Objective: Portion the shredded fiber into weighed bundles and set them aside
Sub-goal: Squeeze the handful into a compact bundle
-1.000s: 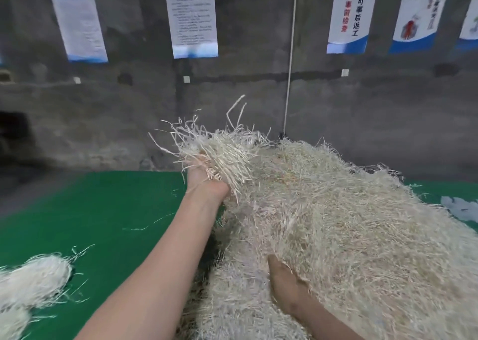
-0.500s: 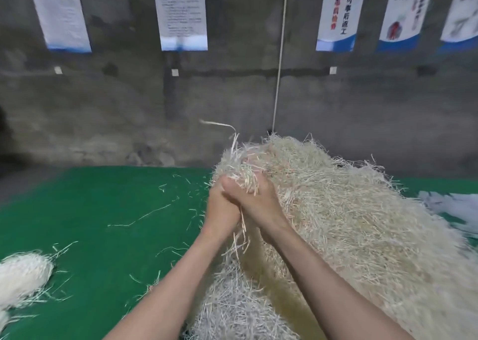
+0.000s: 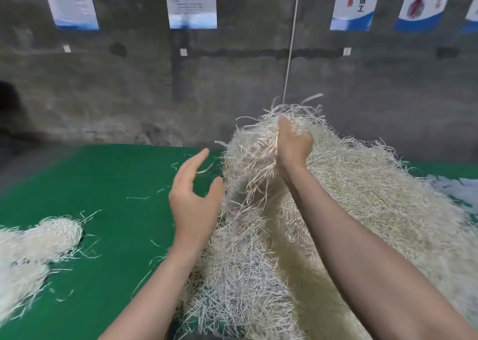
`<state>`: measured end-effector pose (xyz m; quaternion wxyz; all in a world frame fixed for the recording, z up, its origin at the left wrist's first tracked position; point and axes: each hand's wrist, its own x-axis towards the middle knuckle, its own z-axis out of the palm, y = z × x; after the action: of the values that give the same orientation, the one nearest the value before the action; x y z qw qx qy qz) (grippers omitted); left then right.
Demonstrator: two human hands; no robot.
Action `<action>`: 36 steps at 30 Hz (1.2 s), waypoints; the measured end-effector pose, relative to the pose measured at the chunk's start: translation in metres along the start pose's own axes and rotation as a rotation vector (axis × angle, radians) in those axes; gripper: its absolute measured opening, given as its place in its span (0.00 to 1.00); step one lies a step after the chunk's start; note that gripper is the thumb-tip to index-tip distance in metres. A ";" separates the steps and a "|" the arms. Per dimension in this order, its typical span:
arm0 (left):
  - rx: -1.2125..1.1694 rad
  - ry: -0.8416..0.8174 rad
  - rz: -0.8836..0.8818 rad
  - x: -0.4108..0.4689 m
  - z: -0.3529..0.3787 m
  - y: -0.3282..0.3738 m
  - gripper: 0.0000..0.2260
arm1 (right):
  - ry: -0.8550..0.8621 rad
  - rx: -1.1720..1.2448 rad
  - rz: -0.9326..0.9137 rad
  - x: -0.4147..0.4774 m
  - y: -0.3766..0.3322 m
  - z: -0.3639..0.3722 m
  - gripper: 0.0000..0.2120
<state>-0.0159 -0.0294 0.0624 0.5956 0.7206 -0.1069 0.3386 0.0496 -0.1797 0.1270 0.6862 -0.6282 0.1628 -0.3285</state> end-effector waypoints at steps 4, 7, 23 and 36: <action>-0.721 -0.149 -1.135 -0.010 0.000 -0.014 0.43 | -0.041 0.019 -0.097 -0.023 0.000 0.007 0.37; -1.040 -0.242 -1.368 -0.023 0.000 -0.025 0.54 | -0.264 -0.071 -0.027 -0.075 0.032 0.009 0.40; -0.049 -0.105 -1.210 -0.100 -0.113 -0.086 0.33 | -0.788 -0.511 -0.054 -0.209 0.121 -0.088 0.37; 0.035 -0.929 -0.697 -0.148 -0.126 -0.105 0.35 | -0.863 -0.756 0.333 -0.241 0.186 -0.137 0.40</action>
<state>-0.1139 0.0793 -0.1036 0.5506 0.7959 -0.1079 -0.2275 -0.1679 -0.1265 -0.1203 0.4614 -0.8716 0.0713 0.1493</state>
